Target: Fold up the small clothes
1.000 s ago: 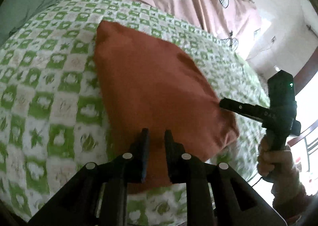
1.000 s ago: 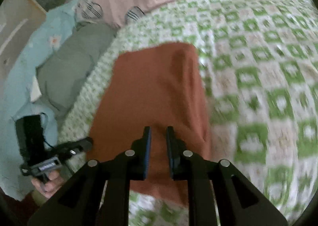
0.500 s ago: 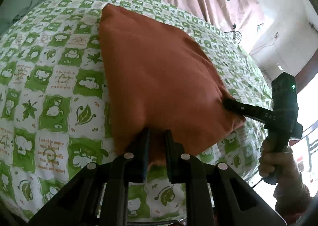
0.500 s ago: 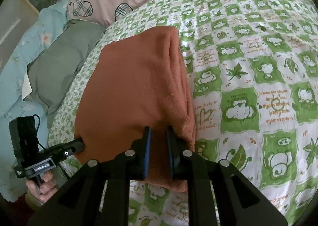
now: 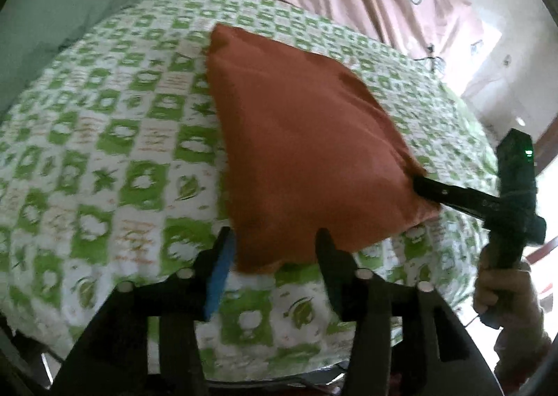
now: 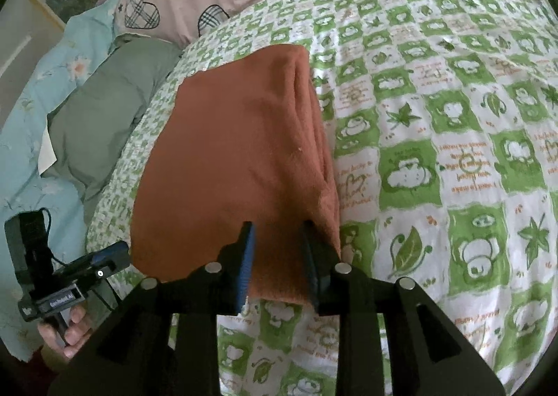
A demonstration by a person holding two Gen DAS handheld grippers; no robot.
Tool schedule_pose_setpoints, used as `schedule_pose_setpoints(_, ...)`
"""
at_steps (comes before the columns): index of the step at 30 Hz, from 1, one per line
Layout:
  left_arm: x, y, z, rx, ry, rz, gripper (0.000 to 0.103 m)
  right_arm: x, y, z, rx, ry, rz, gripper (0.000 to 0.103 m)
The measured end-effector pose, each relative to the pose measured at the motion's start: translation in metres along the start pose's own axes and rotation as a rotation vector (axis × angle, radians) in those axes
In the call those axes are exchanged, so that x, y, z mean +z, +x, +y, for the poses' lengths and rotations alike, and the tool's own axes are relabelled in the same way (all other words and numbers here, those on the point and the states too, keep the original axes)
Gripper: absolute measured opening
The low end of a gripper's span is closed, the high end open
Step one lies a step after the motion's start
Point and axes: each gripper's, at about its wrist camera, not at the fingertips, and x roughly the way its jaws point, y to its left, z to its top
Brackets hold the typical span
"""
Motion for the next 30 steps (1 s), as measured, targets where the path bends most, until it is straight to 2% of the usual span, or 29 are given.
schedule_pose_setpoints(2, -0.002, -0.007, 0.002, 0.048, 0.002, -0.007, 0.056, -0.001, -0.008, 0.007, -0.012, -0.011, -0.013, 0.038)
schedule_pose_setpoints(5, -0.004, -0.016, 0.005, 0.111, 0.000, -0.030, 0.071, -0.004, -0.024, 0.021, -0.025, -0.055, -0.048, 0.058)
schedule_pose_setpoints(8, -0.007, -0.023, 0.011, 0.185, -0.006, -0.049, 0.080, -0.010, -0.035, 0.033, -0.049, -0.108, -0.072, 0.063)
schedule_pose_setpoints(16, -0.012, -0.027, 0.012, 0.281, 0.029, -0.051, 0.081, -0.028, -0.035, 0.048, -0.133, -0.199, -0.039, 0.077)
schedule_pose_setpoints(21, -0.020, -0.028, 0.006, 0.327, 0.068, -0.042, 0.081, -0.039, -0.035, 0.053, -0.148, -0.234, -0.012, 0.081)
schedule_pose_setpoints(23, -0.022, -0.029, 0.004, 0.344, 0.090, -0.044, 0.081, -0.043, -0.037, 0.054, -0.158, -0.250, 0.001, 0.086)
schedule_pose_setpoints(28, -0.020, -0.048, -0.009, 0.399, 0.168, -0.087, 0.081, -0.042, -0.055, 0.065, -0.149, -0.310, 0.001, 0.088)
schedule_pose_setpoints(30, -0.016, -0.061, -0.016, 0.410, 0.201, -0.121, 0.085, -0.040, -0.067, 0.073, -0.152, -0.351, -0.015, 0.092)
